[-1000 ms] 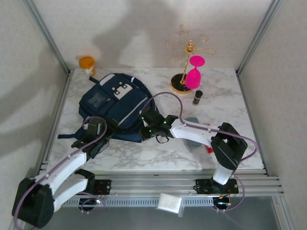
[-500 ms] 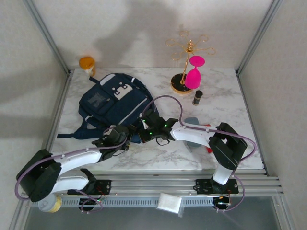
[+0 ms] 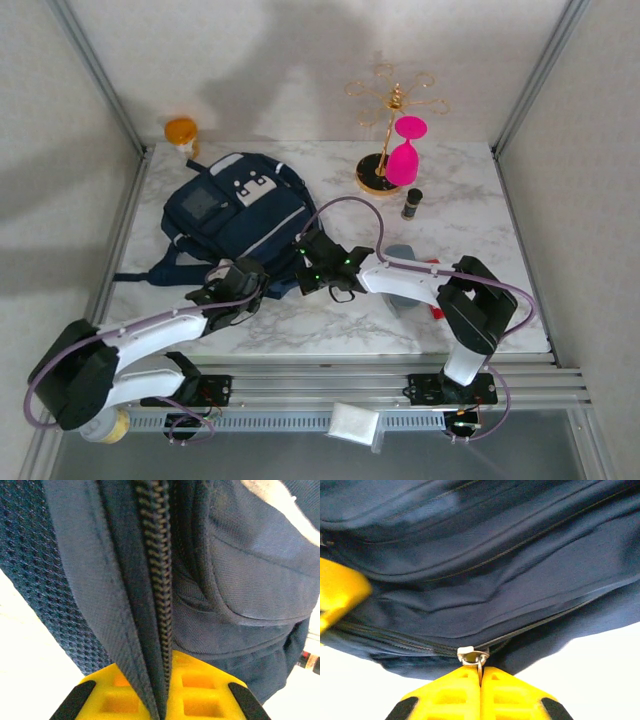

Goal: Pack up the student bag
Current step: Zip the student bag at the center of the table.

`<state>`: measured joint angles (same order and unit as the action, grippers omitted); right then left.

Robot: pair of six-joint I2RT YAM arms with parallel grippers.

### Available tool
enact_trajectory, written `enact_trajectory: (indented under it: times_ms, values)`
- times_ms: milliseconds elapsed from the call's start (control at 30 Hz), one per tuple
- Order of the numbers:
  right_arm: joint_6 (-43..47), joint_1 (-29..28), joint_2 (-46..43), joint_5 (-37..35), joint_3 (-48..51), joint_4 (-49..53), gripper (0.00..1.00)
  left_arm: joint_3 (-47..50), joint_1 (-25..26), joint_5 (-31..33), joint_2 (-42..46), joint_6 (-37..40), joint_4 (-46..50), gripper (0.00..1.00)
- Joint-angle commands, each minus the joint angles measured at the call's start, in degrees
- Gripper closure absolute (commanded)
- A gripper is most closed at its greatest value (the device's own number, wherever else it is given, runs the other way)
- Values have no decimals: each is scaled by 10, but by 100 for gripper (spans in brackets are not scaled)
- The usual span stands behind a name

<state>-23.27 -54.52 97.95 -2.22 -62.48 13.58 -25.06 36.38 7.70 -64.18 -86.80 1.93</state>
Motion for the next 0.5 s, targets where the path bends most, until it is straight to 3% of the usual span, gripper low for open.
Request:
enact_trajectory:
  times_ms: [0,267,467]
  values:
    - [15,49,-18,-81,11,63,100,6,-48,85,62,90,97,100]
    - [27,90,-35,-110,28,70,100,-5,-71,85,146,193,175,100]
    - [-26,46,-85,-102,135,60,100,-14,-158,22,148,305,154,100]
